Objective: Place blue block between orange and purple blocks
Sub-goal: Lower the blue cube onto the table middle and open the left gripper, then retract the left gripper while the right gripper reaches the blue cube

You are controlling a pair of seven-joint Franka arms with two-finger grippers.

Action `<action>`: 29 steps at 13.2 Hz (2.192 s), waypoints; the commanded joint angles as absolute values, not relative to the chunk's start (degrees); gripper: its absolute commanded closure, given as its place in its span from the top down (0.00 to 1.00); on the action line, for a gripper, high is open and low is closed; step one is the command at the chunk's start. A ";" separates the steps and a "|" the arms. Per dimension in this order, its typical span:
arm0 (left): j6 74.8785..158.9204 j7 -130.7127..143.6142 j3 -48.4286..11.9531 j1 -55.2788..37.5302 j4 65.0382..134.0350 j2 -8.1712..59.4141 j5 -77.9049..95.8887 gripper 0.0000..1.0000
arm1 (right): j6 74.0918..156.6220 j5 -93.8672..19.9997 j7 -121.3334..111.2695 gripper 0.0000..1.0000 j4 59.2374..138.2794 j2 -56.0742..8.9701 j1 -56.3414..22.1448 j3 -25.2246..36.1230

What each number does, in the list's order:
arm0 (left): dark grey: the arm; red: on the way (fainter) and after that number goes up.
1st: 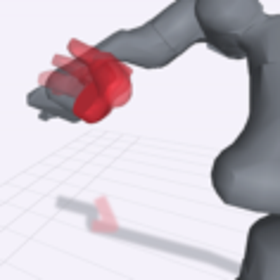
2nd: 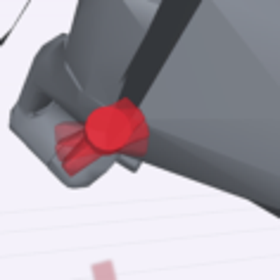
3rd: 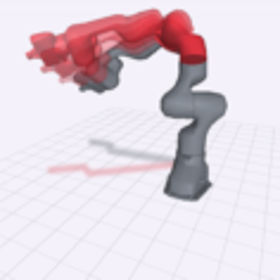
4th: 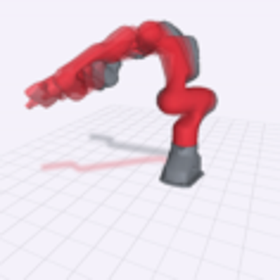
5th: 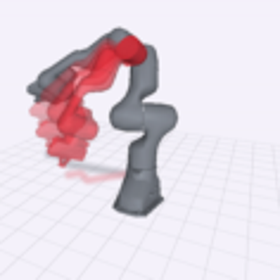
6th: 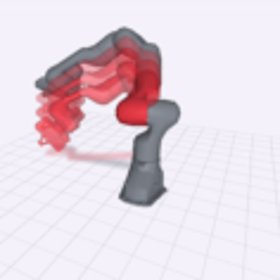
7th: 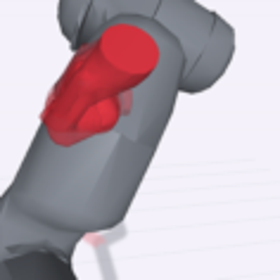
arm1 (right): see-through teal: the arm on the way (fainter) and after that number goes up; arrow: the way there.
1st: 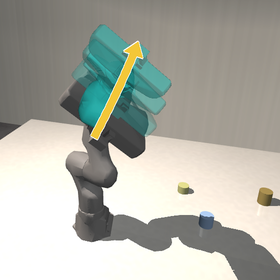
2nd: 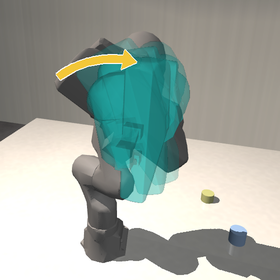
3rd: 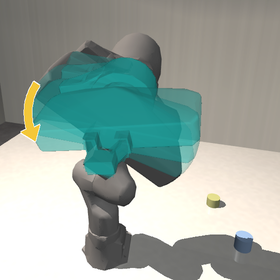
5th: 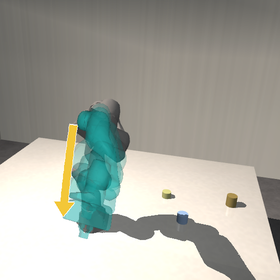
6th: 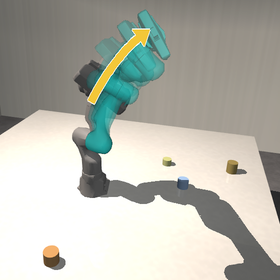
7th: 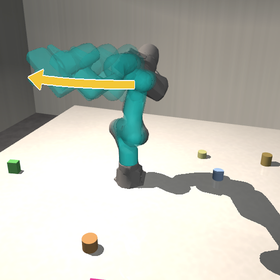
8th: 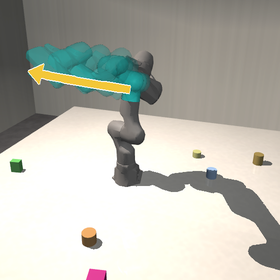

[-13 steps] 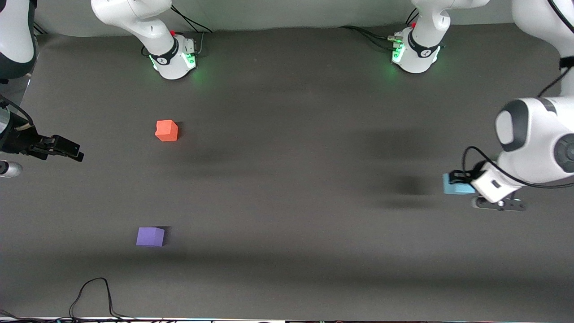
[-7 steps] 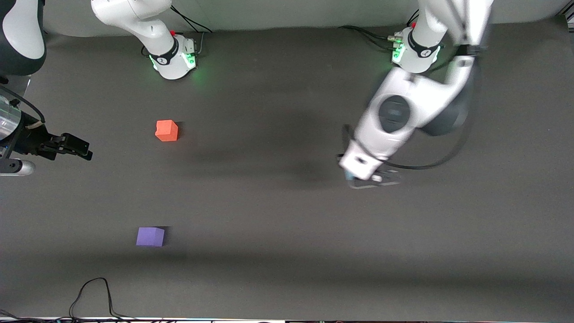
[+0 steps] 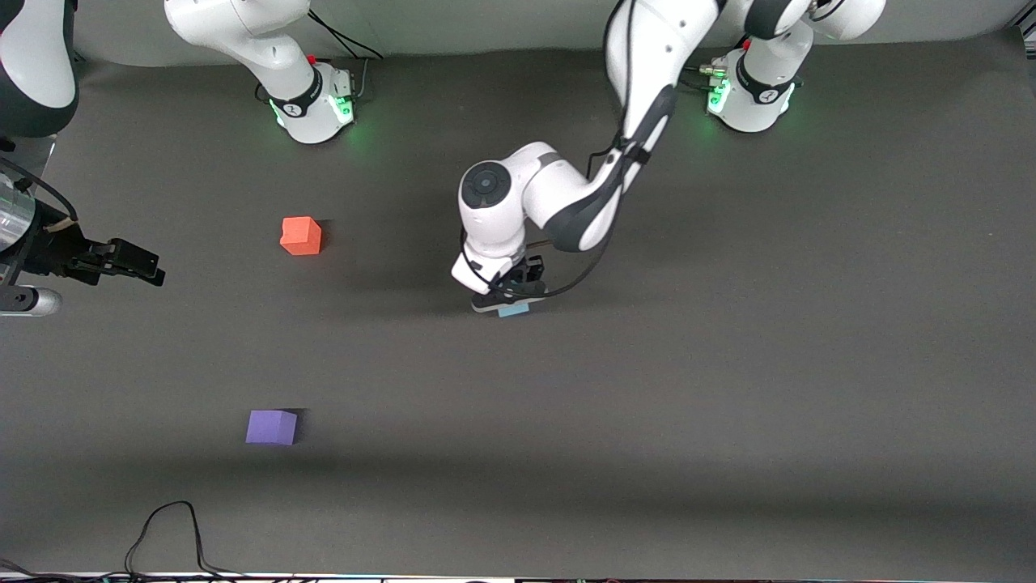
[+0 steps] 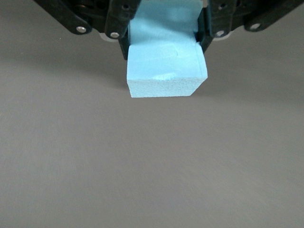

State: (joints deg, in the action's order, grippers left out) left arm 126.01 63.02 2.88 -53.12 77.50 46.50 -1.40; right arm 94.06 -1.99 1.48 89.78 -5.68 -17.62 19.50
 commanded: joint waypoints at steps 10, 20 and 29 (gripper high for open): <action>124.66 62.15 3.96 -52.84 74.88 44.94 -3.96 1.00 | 90.09 -2.28 0.70 1.00 88.69 -7.65 -17.93 19.43; 93.27 20.86 3.87 -18.40 86.04 13.99 7.47 1.00 | 101.31 -12.05 13.87 1.00 87.10 -19.75 -42.59 18.98; 88.77 2.02 4.31 -5.36 93.16 1.85 2.73 1.00 | 134.63 -17.38 19.59 1.00 98.35 -35.06 -55.10 18.98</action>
State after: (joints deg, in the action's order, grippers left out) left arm 88.33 2.99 4.95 -5.32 89.97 5.48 4.83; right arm 130.79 -14.18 17.04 96.62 -34.32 -51.72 18.05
